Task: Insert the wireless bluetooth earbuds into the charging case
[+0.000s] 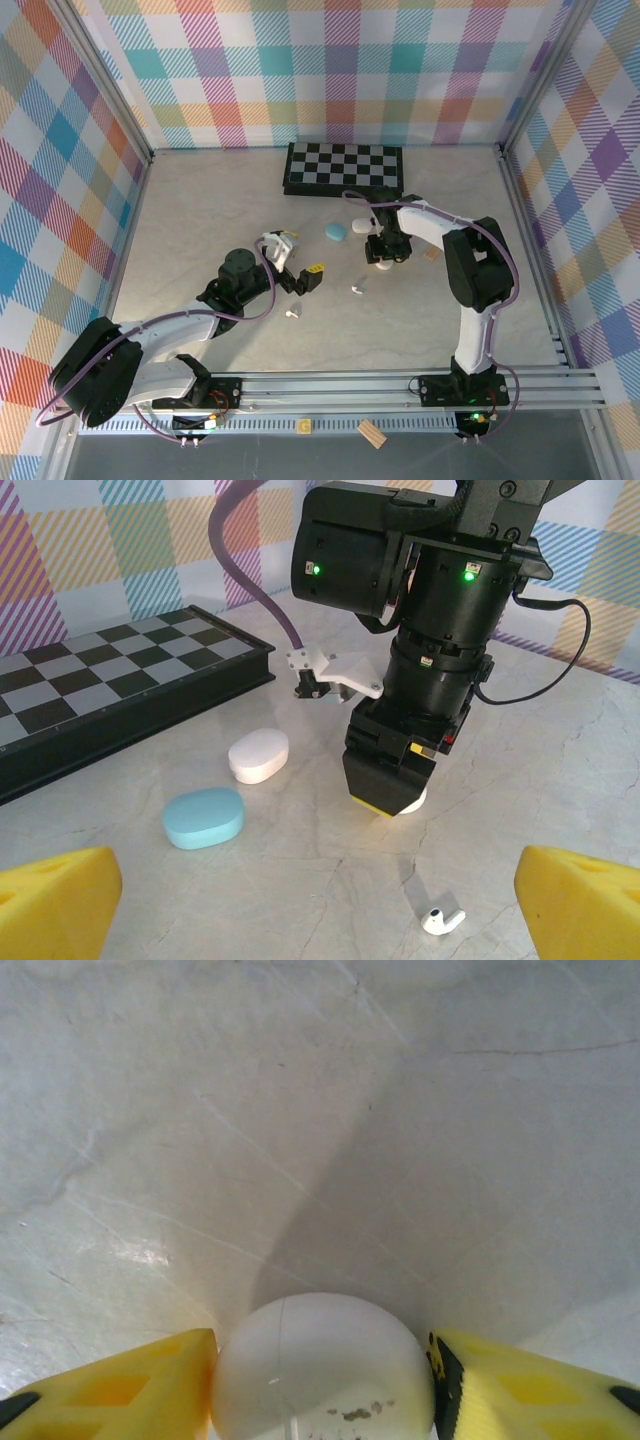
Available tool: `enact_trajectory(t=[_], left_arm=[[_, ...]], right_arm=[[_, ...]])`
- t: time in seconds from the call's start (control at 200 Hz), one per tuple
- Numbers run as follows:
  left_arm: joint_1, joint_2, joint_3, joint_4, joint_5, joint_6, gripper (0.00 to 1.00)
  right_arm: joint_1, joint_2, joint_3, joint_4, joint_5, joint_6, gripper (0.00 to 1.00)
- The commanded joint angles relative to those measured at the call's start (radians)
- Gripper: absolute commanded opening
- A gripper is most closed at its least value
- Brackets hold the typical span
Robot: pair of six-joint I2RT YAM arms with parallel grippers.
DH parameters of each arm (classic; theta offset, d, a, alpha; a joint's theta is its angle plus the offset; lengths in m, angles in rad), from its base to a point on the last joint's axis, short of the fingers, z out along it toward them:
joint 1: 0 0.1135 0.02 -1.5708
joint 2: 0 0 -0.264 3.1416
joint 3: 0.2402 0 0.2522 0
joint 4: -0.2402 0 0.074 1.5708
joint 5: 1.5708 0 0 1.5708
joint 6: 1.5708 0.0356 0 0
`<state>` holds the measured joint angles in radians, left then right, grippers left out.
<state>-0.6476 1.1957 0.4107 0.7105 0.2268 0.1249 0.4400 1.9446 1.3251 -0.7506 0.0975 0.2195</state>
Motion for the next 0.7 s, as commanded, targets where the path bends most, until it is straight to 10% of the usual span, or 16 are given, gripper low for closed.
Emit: enact_trajectory(t=[0.0, 0.7], left_arm=[[-0.006, -0.016, 0.039, 0.015, 0.025, 0.012, 1.00], [-0.101, 0.279, 0.110, 0.487, -0.165, -0.068, 1.00]], right_arm=[[0.000, 0.002, 0.025, -0.032, -0.002, -0.013, 0.52], [-0.133, -0.504, -0.244, 0.485, -0.525, 0.496, 0.48]])
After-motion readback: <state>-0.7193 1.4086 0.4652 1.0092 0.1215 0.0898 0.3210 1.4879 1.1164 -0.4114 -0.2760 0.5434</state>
